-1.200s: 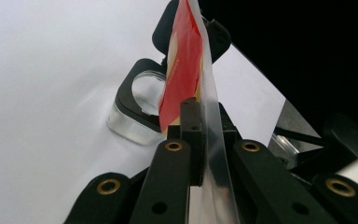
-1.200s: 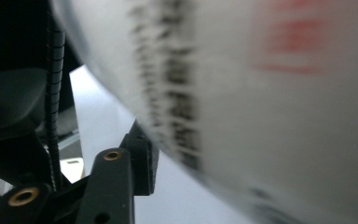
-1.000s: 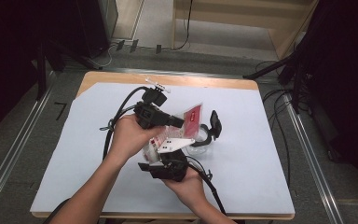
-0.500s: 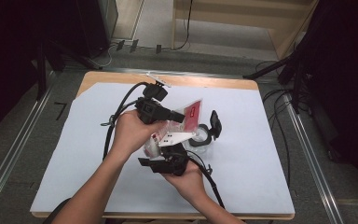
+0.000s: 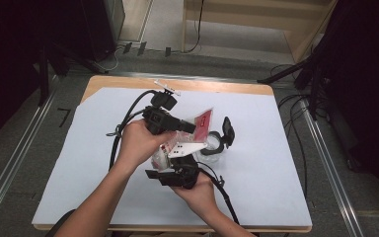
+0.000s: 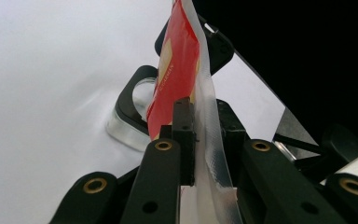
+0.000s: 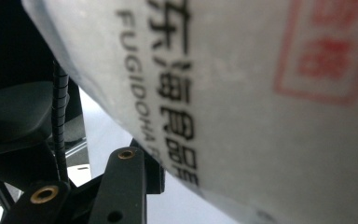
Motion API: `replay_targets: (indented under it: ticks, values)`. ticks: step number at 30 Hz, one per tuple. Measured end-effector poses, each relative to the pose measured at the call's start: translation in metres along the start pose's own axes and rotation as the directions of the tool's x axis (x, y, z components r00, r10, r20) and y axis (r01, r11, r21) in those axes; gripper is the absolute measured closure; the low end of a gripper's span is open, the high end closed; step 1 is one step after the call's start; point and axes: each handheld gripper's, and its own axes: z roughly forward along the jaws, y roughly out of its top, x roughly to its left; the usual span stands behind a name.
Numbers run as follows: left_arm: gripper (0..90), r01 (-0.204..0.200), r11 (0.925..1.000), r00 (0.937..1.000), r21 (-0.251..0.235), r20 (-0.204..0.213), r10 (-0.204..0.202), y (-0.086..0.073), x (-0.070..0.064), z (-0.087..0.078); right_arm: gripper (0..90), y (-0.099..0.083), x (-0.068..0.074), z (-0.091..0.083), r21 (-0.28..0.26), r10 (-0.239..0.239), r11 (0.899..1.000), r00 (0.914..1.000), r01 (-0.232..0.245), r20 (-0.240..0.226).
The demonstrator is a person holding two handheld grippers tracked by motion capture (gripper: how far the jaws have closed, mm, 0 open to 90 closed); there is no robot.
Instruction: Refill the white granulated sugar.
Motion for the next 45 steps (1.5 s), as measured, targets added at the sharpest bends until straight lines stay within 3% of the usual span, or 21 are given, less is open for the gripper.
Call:
replay_targets:
  ticks: [4,6,24,27,31,37,45]
  values:
    - [82.4,-0.004,0.9999,1.0000,-0.011,0.009,0.004,0.000,-0.001,0.000,59.4,0.000,0.001,-0.001,0.001,-0.002,1.000,0.9998,0.002,0.019]
    - [81.3,-0.006,0.9999,0.9999,-0.009,0.008,0.006,0.000,-0.002,0.001,62.2,0.000,0.001,-0.002,-0.001,-0.003,1.000,0.9995,0.003,0.030]
    - [70.0,-0.029,0.9995,0.9994,0.008,0.017,0.029,0.002,-0.005,-0.009,63.1,-0.002,0.000,-0.004,-0.035,0.032,0.999,0.9995,-0.032,0.001]
    - [68.2,-0.016,0.9998,0.9997,0.007,0.019,0.016,0.002,-0.005,-0.013,63.1,-0.002,0.000,-0.004,-0.037,0.035,0.999,0.9994,-0.035,-0.001]
    - [70.5,-0.021,0.9997,0.9997,0.008,0.007,0.021,0.002,-0.003,-0.019,63.1,-0.002,-0.001,-0.006,-0.047,0.044,0.998,0.9990,-0.044,-0.005]
    - [82.2,-0.033,0.9991,0.9989,0.025,-0.032,0.034,0.001,-0.006,-0.020,63.0,-0.001,0.000,-0.006,-0.041,0.029,0.999,0.9996,-0.029,0.002]
    - [83.4,-0.044,0.9990,0.9978,0.012,-0.050,0.044,0.001,-0.010,-0.018,62.0,0.000,0.000,-0.007,-0.040,0.023,0.999,0.9997,-0.023,-0.006]
